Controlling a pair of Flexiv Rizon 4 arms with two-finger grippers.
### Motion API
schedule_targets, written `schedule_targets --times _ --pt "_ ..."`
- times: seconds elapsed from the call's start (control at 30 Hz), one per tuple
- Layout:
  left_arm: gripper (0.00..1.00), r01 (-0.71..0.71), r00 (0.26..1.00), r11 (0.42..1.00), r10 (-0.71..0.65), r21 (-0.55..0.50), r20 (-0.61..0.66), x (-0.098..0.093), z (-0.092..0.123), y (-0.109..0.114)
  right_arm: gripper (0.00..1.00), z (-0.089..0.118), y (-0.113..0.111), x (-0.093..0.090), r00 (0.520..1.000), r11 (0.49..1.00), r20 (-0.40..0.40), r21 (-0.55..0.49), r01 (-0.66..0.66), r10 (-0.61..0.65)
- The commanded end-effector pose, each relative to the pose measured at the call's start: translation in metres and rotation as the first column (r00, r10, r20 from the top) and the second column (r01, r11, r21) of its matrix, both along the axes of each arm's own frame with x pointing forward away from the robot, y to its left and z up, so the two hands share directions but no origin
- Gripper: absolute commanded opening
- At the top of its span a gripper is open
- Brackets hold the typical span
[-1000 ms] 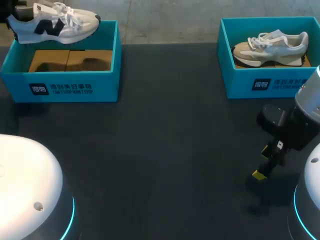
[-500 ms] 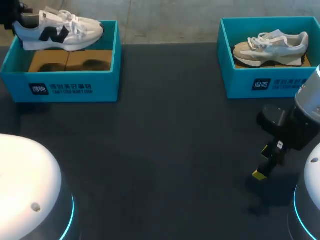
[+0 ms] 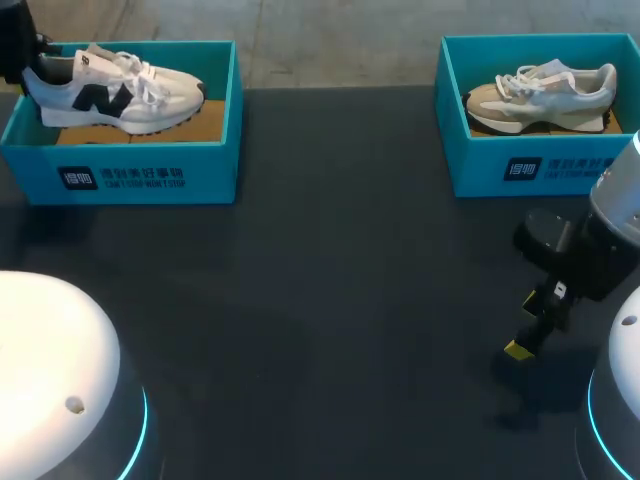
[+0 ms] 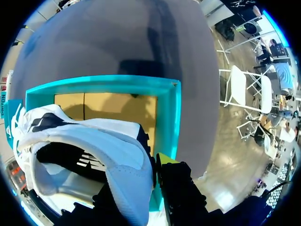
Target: Take the shoe out of the shoebox, open the shoe tongue, remove and reinsert the insole, then place the shoe into the shoebox
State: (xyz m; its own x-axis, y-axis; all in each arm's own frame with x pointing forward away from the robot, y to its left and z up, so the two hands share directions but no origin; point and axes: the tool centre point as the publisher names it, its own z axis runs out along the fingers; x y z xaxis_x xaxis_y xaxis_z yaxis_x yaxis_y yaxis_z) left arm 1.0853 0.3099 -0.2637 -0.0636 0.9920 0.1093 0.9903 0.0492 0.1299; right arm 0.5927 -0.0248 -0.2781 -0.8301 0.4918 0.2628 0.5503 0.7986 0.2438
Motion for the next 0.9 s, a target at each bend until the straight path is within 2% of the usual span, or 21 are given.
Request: schedule_targets --times 0.03,0.27,0.4,0.9 --pt "0.00 0.002 1.000 1.000 -0.002 0.000 0.017 -0.005 0.002 0.000 1.00 -0.001 0.000 -0.001 1.000 1.000 0.002 0.000 0.000 0.000" --pt "0.00 0.002 1.000 1.000 -0.002 0.000 0.017 -0.005 0.002 0.000 1.00 -0.001 0.000 -0.001 1.000 1.000 0.002 0.000 0.000 0.000" --pt "0.00 0.012 1.000 1.000 -0.012 0.007 -0.001 -0.006 -0.005 -0.002 1.00 -0.001 0.000 -0.001 1.000 1.000 0.002 0.000 0.000 0.000" --pt "0.00 -0.036 0.997 0.998 0.040 0.056 -0.069 -0.001 -0.044 -0.008 1.00 -0.001 0.000 -0.001 1.000 1.000 0.002 0.000 0.000 0.000"
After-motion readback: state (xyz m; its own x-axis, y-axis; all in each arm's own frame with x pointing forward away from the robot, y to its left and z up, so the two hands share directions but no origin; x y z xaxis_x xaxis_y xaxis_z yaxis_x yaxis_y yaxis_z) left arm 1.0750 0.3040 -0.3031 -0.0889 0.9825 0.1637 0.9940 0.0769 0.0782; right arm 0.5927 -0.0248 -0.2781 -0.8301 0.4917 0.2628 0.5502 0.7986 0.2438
